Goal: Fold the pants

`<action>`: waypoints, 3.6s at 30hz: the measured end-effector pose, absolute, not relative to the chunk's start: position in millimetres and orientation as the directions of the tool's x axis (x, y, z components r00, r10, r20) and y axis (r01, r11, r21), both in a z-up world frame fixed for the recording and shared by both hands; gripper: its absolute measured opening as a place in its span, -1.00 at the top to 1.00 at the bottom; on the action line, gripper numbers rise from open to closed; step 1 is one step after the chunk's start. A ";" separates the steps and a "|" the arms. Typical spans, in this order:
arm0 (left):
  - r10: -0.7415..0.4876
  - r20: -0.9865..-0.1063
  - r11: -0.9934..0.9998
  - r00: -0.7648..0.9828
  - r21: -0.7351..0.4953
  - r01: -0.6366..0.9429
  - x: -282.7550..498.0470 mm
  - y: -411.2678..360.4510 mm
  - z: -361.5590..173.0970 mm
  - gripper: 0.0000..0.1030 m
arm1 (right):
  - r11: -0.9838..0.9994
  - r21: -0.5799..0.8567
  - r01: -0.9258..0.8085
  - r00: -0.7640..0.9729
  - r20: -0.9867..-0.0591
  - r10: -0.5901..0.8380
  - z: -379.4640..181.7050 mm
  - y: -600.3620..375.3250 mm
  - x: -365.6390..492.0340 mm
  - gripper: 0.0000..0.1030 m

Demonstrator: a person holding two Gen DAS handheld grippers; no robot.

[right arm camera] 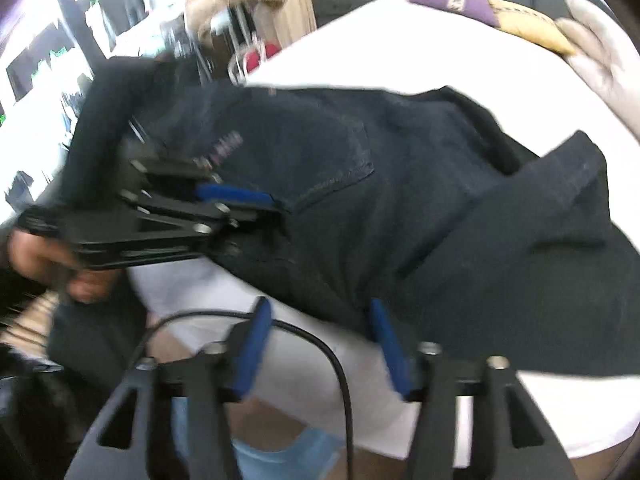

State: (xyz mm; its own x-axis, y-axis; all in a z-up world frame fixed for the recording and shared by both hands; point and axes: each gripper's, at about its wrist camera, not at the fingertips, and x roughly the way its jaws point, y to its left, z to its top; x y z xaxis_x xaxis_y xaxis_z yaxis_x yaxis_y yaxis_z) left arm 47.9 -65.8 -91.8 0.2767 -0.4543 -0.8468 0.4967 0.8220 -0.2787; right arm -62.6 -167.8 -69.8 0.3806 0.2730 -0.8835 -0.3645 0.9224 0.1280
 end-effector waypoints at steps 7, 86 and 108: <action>-0.466 -0.846 0.829 0.258 -0.316 0.462 62.6 -68.7 -92.8 0.77 | 0.850 0.524 -0.059 0.557 -0.689 0.463 -22.2 -312.6 -29.3 -0.26; -0.490 -0.815 0.867 0.309 -0.418 0.271 52.9 -53.5 -110.6 0.76 | 0.382 0.748 0.543 0.815 -0.579 -0.025 -118.7 -670.7 -146.0 0.71; -0.497 -0.801 0.865 0.335 -0.425 0.267 50.4 -45.7 -112.1 0.76 | 0.677 0.532 0.508 0.584 -0.791 0.183 -124.5 -592.9 43.6 1.00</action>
